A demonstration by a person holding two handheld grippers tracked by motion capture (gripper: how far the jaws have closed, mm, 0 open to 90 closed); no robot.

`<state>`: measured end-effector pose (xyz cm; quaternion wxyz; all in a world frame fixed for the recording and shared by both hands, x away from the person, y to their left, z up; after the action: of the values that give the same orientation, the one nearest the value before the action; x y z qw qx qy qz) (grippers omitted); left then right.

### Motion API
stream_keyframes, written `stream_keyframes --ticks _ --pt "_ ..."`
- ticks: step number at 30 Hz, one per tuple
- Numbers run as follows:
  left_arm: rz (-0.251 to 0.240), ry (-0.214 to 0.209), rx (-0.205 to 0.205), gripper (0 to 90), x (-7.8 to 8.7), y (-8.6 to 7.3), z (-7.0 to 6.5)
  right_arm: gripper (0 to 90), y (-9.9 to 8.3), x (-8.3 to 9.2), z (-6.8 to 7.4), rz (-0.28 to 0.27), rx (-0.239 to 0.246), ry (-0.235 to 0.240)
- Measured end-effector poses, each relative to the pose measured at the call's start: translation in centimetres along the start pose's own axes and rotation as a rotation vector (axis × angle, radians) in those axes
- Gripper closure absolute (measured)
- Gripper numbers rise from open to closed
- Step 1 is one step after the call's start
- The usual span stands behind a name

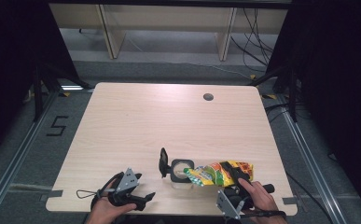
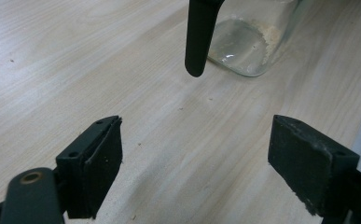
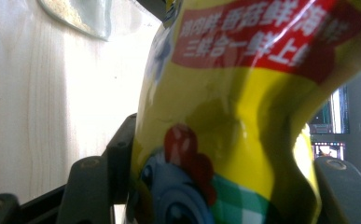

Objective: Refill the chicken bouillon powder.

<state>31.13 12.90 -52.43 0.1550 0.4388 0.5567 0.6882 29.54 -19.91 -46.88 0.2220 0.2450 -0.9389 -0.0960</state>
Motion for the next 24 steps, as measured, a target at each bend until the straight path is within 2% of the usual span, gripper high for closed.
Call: stream_keyframes --ticks 1,2,3,4,5,7,8,9,10,11,12,14,15,16,17,18,19,20,21,23,24 --pt "0.0 -0.001 -0.002 17.3 0.0 0.0 0.0 40.9 0.2 -0.1 -0.6 -0.017 0.079 0.009" --pt "-0.001 -0.001 -0.001 17.3 0.0 0.0 0.0 41.0 0.0 0.0 -0.1 -0.006 0.008 0.001" --pt "0.0 -0.001 -0.001 17.3 0.0 0.0 0.0 40.9 0.1 0.1 0.0 0.004 0.004 -0.003" --pt "0.0 -0.001 -0.002 17.3 0.0 0.0 0.0 41.0 0.2 0.0 -0.4 -0.008 0.057 0.004" --pt "0.0 -0.002 -0.002 17.3 0.0 0.0 0.0 41.0 0.2 0.0 -0.5 -0.011 0.08 0.007" --pt "0.003 -0.002 0.002 17.3 0.0 0.0 0.0 41.0 0.2 0.0 -0.4 -0.004 0.06 0.003" --pt "0.003 -0.004 0.011 17.3 -0.1 -0.1 -0.1 41.0 0.2 0.0 -0.4 -0.008 0.076 0.004" --pt "0.002 -0.003 0.011 17.3 -0.1 -0.1 -0.1 41.0 0.1 0.1 -0.1 0.007 0.032 0.001" --pt "0.007 -0.003 0.009 17.3 0.0 0.0 -0.1 41.0 0.3 0.1 -0.3 0.004 0.086 0.001" --pt "0.0 -0.003 0.012 17.3 -0.1 0.0 -0.1 41.0 0.3 0.1 -0.1 0.013 0.056 -0.007" --pt "0.0 -0.003 0.012 17.3 -0.1 0.0 -0.1 41.0 0.3 0.1 -0.2 0.012 0.062 -0.01" --pt "0.003 -0.008 -0.014 17.3 0.0 0.0 0.1 41.0 0.5 0.1 -0.7 0.004 0.128 -0.009" --pt "0.002 -0.002 0.01 17.3 0.0 0.0 0.0 41.0 0.5 0.1 -0.6 0.012 0.122 -0.013" --pt "0.001 -0.004 0.011 17.3 -0.1 0.0 -0.1 41.0 0.4 0.0 -0.3 0.017 0.109 -0.022" --pt "0.001 -0.003 0.011 17.3 -0.1 0.0 -0.1 41.0 0.5 0.0 -0.4 0.028 0.141 -0.021" --pt "0.001 -0.004 0.011 17.3 -0.1 0.0 -0.1 41.0 0.5 0.0 0.0 0.047 0.12 -0.032" --pt "0.006 -0.001 0.009 17.3 -0.1 0.0 -0.1 41.0 0.6 -0.1 -0.1 0.04 0.145 -0.026" --pt "0.012 0.002 0.001 17.3 0.0 -0.1 0.0 41.0 0.8 -0.1 -0.5 0.038 0.198 -0.022" --pt "0.013 0.002 0.0 17.3 0.0 -0.1 0.0 41.0 0.8 -0.1 -0.1 0.048 0.163 -0.026" --pt "0.011 0.002 0.002 17.3 0.0 -0.1 0.0 41.2 1.0 -0.1 0.0 0.06 0.19 -0.03" --pt "0.012 0.003 0.0 17.3 0.0 -0.1 0.0 41.2 1.2 -0.3 -0.4 0.043 0.253 -0.022"
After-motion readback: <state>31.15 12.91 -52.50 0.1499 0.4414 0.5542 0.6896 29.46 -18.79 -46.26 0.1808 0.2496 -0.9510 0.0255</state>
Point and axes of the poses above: each handheld gripper's, and its own axes: x roughly backward along the jaws, y roughly out of its top, z roughly to its left, the point moved 3 cm from there along -x, roughly forward along the jaws, and after that the axes turned 12 degrees about -z, right-handed, at the moved point
